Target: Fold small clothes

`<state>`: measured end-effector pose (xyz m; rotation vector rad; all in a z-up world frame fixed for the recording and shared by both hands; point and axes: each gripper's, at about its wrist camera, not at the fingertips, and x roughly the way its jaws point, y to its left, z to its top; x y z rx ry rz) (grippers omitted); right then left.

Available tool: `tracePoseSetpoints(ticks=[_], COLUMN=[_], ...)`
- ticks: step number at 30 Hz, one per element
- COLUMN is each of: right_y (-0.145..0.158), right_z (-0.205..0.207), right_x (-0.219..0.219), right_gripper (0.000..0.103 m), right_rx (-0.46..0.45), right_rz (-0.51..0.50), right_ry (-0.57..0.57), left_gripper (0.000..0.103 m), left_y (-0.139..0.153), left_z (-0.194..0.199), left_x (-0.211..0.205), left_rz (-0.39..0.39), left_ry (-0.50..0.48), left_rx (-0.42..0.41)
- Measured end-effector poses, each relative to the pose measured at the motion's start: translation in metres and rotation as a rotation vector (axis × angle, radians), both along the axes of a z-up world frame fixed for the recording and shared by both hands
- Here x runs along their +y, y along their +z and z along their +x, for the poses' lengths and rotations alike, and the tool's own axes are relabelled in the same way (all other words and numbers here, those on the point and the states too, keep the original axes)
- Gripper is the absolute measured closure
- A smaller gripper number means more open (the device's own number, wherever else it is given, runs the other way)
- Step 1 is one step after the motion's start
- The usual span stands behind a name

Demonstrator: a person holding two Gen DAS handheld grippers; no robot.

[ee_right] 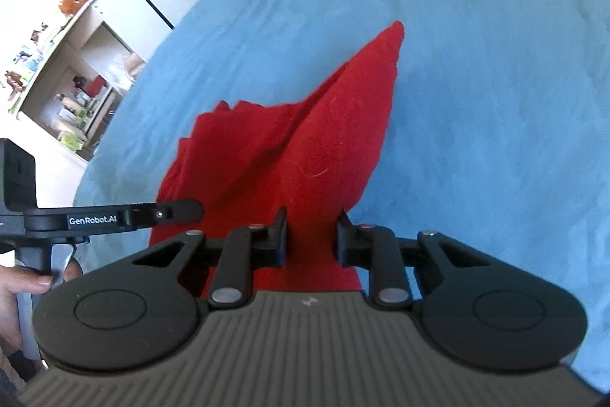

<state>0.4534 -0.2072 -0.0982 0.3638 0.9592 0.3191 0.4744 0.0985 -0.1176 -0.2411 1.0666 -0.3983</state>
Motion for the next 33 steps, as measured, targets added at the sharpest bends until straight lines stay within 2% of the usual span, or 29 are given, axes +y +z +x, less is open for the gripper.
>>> tracePoseSetpoints(ticks=[7, 11, 16, 19, 21, 23, 25, 26, 28, 30, 33], right_y=[0.045, 0.050, 0.007, -0.024, -0.038, -0.046, -0.048, -0.047, -0.041, -0.033, -0.029], right_z=[-0.056, -0.100, -0.145, -0.166, -0.173, -0.173, -0.172, -0.172, -0.178, -0.187, -0.203], right_x=[-0.038, -0.066, -0.096, -0.110, -0.121, -0.123, -0.124, -0.125, -0.133, -0.130, -0.131], right_gripper=[0.065, 0.065, 0.064, 0.063, 0.061, 0.055, 0.036, 0.031, 0.012, 0.005, 0.004], right_rx=[-0.006, 0.020, 0.067, 0.045, 0.019, -0.019, -0.044, -0.054, -0.093, -0.147, -0.210], right_rz=[0.026, 0.016, -0.015, -0.025, 0.028, 0.029, 0.015, 0.011, -0.019, -0.064, -0.158], right_ry=[-0.012, -0.040, -0.057, -0.067, -0.080, -0.049, -0.020, -0.006, 0.006, 0.017, 0.040], left_gripper=[0.083, 0.083, 0.083, 0.081, 0.079, 0.068, 0.055, 0.051, 0.024, 0.021, 0.021], left_y=[0.040, 0.031, -0.017, -0.032, -0.037, -0.039, -0.038, -0.035, -0.031, -0.029, -0.038], left_z=[-0.054, -0.095, -0.130, -0.143, -0.145, -0.147, -0.153, -0.158, -0.172, -0.190, -0.210], left_x=[-0.044, -0.078, -0.111, -0.114, -0.112, -0.114, -0.115, -0.111, -0.109, -0.109, -0.112], left_rz=[0.002, 0.019, 0.048, 0.111, 0.113, 0.130, 0.164, 0.178, 0.213, 0.261, 0.339], left_ry=[-0.079, -0.115, -0.133, -0.113, -0.098, -0.090, -0.083, -0.077, -0.072, -0.102, -0.121], left_rx=[-0.040, -0.035, 0.007, -0.058, -0.082, -0.114, -0.160, -0.192, -0.263, -0.332, -0.369])
